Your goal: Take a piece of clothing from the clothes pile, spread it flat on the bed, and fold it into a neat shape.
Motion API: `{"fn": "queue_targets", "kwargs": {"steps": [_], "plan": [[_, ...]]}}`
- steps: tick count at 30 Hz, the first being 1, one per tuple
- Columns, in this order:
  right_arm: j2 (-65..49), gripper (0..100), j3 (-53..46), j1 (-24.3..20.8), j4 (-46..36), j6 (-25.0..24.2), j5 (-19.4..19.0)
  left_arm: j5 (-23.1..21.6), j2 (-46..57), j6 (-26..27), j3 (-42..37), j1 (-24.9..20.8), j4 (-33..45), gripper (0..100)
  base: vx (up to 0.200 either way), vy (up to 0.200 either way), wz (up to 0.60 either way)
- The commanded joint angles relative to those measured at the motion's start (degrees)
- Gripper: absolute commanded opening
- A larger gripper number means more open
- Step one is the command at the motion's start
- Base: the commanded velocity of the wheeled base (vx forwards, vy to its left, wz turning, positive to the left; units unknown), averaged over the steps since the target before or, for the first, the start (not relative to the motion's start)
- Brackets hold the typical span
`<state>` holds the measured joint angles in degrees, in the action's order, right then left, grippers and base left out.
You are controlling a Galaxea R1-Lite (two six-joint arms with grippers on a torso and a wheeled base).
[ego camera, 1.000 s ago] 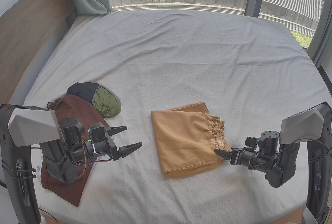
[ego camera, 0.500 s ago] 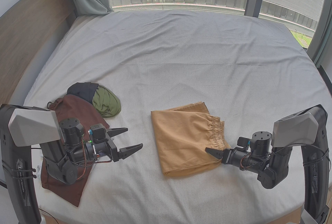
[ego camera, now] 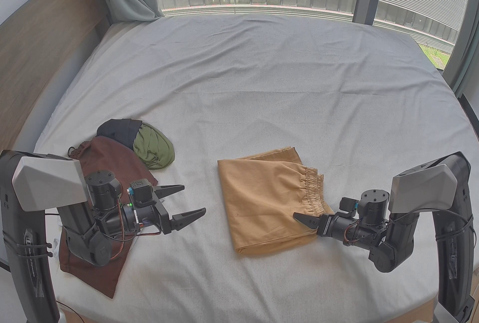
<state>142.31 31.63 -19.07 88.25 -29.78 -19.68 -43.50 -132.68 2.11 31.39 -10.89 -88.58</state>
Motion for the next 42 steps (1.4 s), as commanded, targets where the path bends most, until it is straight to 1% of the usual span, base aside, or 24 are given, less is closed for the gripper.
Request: {"fn": "queue_targets", "kwargs": {"steps": [1,25,26,42], "plan": [[0.2,100,0.0,-0.1,0.0,0.0,0.0,0.0,-0.1,-0.1,0.0,0.0,0.0,100,0.0,0.0,0.0],[0.2,100,-0.3,-0.2,0.0,0.0,0.0,0.1,-0.1,0.0,0.0,0.0,0.0,100,0.0,0.0,0.0],[0.2,0,-0.3,-0.2,0.0,0.0,0.0,0.0,-0.1,-0.1,0.0,0.0,0.0,100,0.0,0.0,0.0],[0.2,0,-0.4,-0.4,0.0,0.0,0.0,0.0,-0.1,-0.1,0.1,0.1,0.0,100,0.0,0.0,0.0]]}}
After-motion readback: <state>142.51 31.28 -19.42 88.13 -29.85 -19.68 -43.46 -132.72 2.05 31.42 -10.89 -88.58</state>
